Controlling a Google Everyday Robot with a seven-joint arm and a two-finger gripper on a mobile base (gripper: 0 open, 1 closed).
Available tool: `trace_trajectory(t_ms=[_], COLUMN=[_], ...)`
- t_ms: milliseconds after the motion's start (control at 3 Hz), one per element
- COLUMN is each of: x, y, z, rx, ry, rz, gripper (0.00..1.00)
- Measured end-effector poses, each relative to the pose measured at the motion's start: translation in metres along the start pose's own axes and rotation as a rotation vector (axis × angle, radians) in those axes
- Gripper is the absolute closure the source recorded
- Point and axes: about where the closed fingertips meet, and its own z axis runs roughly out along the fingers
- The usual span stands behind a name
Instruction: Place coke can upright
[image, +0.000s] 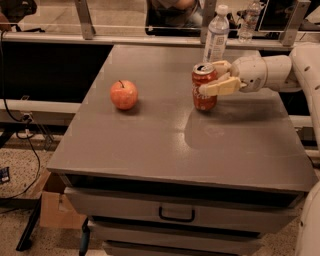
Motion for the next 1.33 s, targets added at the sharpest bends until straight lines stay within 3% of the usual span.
trace_trajectory(t_ms=[667, 1000, 1333], x=[0.0102, 0.0118, 0.0119], y=[-0.0046, -0.0054, -0.0055], z=[-0.0096, -0.0108, -0.0109], rx=[0.009, 0.010, 0.010], ry=[-0.001, 0.008, 0.009], rz=[0.004, 0.004, 0.005], gripper=[0.17, 0.00, 0.00])
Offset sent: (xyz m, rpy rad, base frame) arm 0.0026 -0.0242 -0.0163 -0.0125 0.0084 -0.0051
